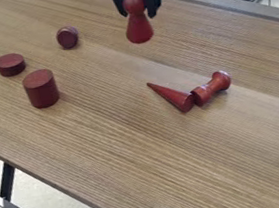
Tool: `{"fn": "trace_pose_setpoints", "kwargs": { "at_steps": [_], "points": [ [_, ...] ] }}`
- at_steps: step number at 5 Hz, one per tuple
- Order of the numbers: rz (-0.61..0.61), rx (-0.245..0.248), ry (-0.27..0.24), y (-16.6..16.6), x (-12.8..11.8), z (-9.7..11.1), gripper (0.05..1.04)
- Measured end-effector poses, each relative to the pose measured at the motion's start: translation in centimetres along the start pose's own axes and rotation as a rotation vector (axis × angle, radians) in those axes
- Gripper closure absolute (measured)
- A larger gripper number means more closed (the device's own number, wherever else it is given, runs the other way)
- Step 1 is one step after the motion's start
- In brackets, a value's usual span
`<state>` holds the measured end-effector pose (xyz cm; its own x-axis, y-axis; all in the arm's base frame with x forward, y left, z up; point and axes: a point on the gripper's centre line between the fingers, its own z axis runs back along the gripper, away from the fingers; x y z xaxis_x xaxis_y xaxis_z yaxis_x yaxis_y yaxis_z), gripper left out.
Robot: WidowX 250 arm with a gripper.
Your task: Move the dumbbell to the left
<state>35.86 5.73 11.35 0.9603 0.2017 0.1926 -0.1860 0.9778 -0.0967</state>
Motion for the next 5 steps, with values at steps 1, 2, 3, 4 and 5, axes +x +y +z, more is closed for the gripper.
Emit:
{"fn": "trace_pose_setpoints", "kwargs": {
  "at_steps": [1, 2, 3, 4, 5],
  "points": [
    [0.061, 0.009, -0.024, 1.9, 0.6, 0.3, 0.502],
    [0.149, 0.052, -0.05, 3.6, 1.0, 0.1, 0.502],
    [0.279, 0.142, -0.063, 5.3, 1.0, -0.6, 0.502],
    [0.312, 0.098, -0.028, 5.5, 0.4, -1.6, 0.502],
    [0.307, 0.041, 0.017, 6.2, 0.0, -3.6, 0.502]
  ]
}}
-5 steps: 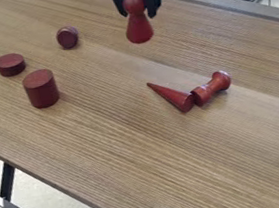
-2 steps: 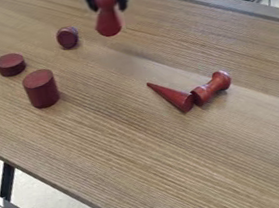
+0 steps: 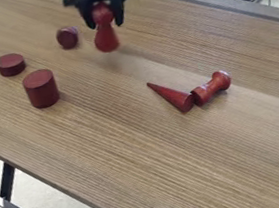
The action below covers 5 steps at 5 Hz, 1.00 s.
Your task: Move the dumbbell to the left
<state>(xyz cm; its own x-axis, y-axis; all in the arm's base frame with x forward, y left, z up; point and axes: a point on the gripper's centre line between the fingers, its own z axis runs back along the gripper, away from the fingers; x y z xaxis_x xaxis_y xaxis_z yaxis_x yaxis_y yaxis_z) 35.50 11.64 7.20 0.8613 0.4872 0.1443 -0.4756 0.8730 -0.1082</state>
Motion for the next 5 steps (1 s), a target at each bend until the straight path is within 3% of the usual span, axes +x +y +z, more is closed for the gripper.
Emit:
{"fn": "trace_pose_setpoints", "kwargs": {
  "at_steps": [2, 3, 4, 5],
  "points": [
    [0.019, 0.011, 0.042, 0.9, 0.8, -1.6, 0.502],
    [0.039, 0.001, 0.046, 1.0, 1.0, -1.7, 0.446],
    [0.044, 0.016, 0.095, 1.3, 0.4, -2.9, 0.167],
    [0.04, 0.02, 0.08, 1.3, 0.6, -2.3, 0.081]
  ]
}}
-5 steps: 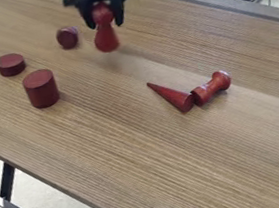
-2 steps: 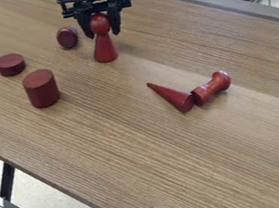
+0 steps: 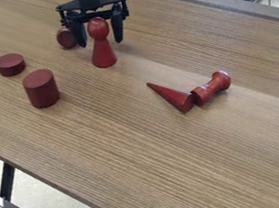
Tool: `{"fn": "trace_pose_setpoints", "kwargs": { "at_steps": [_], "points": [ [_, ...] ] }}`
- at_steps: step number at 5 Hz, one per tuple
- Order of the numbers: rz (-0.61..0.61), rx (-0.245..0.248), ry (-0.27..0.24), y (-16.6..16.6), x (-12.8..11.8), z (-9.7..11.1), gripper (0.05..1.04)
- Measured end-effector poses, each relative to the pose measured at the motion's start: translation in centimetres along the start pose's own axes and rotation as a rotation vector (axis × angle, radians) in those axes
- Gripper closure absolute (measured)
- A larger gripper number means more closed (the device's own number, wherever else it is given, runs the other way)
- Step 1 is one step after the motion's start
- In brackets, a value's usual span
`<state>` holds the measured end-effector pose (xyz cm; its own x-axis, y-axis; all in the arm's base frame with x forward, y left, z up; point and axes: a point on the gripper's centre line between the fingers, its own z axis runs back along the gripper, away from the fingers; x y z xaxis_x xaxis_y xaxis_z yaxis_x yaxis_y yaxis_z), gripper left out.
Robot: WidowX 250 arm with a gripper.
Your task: Move the dumbbell to the left
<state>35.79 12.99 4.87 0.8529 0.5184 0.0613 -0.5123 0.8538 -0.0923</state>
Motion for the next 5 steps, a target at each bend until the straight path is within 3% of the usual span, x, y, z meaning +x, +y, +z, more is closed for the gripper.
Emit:
{"fn": "trace_pose_setpoints", "kwargs": {
  "at_steps": [1, 2, 3, 4, 5],
  "points": [
    [-0.012, 0.017, -0.093, -1.0, 0.1, 4.0, 0.084],
    [-0.05, 0.023, -0.123, -2.3, -0.4, 6.0, 0.084],
    [-0.082, 0.039, -0.116, -2.7, -1.1, 7.2, 0.084],
    [-0.206, 0.056, -0.071, -4.0, -2.5, 7.9, 0.084],
    [-0.294, 0.028, -0.068, -4.8, -3.7, 7.9, 0.084]
  ]
}}
